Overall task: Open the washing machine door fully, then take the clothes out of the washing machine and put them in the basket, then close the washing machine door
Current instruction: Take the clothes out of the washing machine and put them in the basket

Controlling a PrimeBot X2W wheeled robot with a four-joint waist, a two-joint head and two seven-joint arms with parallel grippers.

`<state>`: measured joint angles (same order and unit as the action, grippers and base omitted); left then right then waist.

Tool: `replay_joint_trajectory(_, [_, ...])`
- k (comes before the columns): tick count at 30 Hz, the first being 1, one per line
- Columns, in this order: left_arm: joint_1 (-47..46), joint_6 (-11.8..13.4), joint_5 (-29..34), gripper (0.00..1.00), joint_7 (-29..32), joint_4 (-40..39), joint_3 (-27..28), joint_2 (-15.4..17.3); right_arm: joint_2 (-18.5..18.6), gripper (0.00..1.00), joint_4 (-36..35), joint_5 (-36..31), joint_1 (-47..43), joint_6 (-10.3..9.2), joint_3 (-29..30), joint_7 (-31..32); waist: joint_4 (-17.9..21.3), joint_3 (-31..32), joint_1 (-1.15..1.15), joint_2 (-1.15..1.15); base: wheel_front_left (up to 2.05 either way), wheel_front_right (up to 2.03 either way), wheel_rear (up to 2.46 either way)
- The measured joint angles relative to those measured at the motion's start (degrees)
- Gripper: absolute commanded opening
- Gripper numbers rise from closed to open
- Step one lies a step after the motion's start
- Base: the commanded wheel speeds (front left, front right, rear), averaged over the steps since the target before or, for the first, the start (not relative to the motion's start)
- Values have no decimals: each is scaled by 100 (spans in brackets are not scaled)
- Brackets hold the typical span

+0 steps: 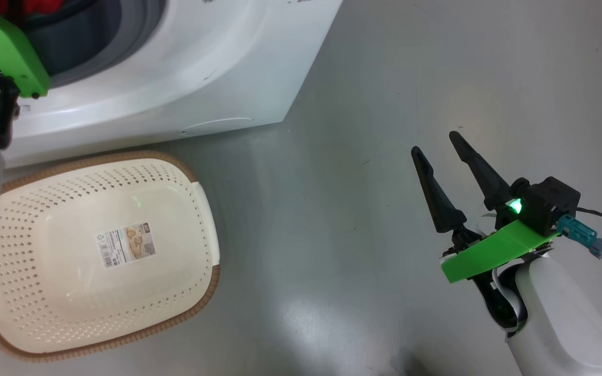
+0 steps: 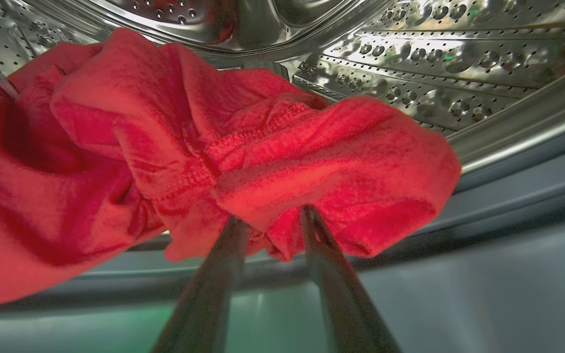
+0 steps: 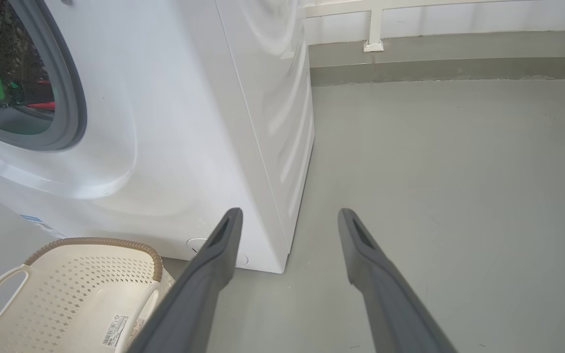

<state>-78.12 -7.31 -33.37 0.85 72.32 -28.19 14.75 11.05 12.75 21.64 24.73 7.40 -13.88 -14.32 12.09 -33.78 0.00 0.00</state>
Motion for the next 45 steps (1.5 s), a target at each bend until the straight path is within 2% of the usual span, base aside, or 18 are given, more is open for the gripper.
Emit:
replay_joint_trajectory(11, [63, 0, -271, 0, -382, -70, -238, -75, 19, 100, 5, -1, -2, 0, 37, 0, -104, 143, 0, 0, 0, 0, 0])
replay_joint_trajectory(20, [881, 0, -802, 0, -1311, -407, -336, -211, 127, 100, 58, -40, -168, 0, 89, 0, -297, 618, 0, 0, 0, 0, 0])
replay_joint_trajectory(26, [1354, 0, -920, 0, -1513, -800, -339, -197, 201, 100, 56, -40, -376, 0, 159, 0, -452, 1010, 0, 0, 0, 0, 0])
replay_joint_trajectory(33, [1973, 36, -495, 0, -1516, -2201, 376, -20, 268, 100, 43, -38, -542, 0, 252, 0, -670, 1356, 0, 0, 0, 0, 0])
replay_joint_trajectory(45, [4054, 160, 509, 0, -1532, -4600, 1552, -207, 302, 100, -7, -37, -857, 0, 430, 0, -961, 1703, 0, 0, 0, 0, 0])
